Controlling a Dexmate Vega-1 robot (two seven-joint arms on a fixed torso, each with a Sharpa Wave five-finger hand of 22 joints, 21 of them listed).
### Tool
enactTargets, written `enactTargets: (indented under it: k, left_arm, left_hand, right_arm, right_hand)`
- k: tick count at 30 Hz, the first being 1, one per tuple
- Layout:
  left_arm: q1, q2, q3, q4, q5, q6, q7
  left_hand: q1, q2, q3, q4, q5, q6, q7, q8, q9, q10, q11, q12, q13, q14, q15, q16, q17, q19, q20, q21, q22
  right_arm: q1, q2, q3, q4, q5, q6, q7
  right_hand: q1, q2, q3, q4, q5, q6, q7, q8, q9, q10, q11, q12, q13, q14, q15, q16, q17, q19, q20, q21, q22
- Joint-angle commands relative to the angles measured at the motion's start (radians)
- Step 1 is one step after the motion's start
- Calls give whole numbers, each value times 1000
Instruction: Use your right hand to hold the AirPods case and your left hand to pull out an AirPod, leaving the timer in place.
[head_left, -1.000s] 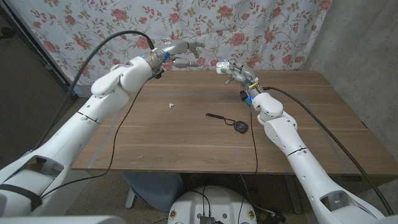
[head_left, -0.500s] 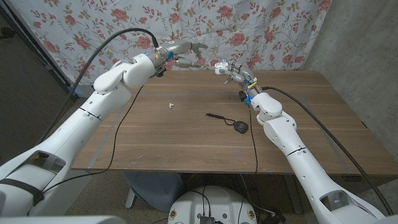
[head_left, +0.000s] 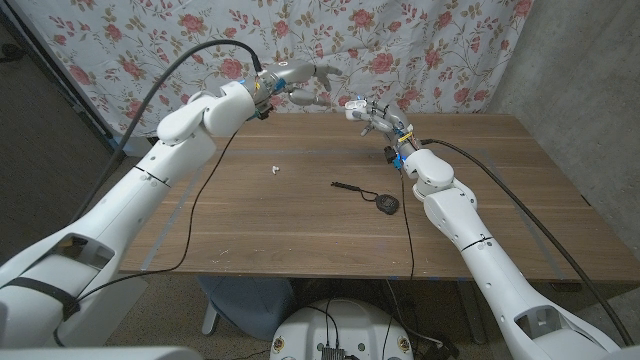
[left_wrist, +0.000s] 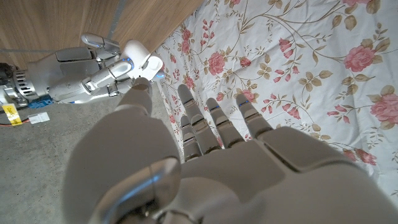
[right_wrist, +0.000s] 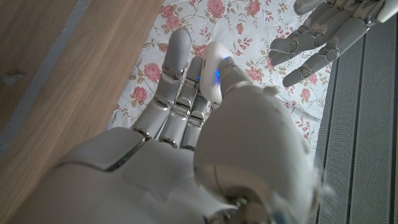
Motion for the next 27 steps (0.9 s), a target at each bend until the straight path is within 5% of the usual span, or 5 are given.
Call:
enactTargets:
  k: [1, 27]
  left_arm:
    - [-25, -16, 19, 17, 3, -28, 5]
    - [-32, -35, 39, -3, 29, 14, -27]
  left_hand:
    - [-12, 0, -2, 2, -2, 6, -1, 3, 1, 11, -2, -2, -1, -2, -2, 3, 0, -2, 0, -3, 4]
    - [-46, 4, 5, 5, -1, 35, 8, 9, 0, 90, 3, 0, -15, 26, -13, 9, -6, -3, -3, -2, 5]
  right_arm:
    - [5, -2, 4, 13, 11, 6, 14]
    - [3, -22, -37, -14, -157, 7, -72]
  right_hand:
    - [3, 5, 8, 3, 3, 8, 3, -6, 2, 128, -118, 8, 12, 61, -178, 1, 4, -263, -109, 4, 3]
    - [4, 5, 8, 2, 4, 9, 3, -6, 2, 127, -117, 6, 12, 60, -177, 1, 5, -268, -108, 9, 3]
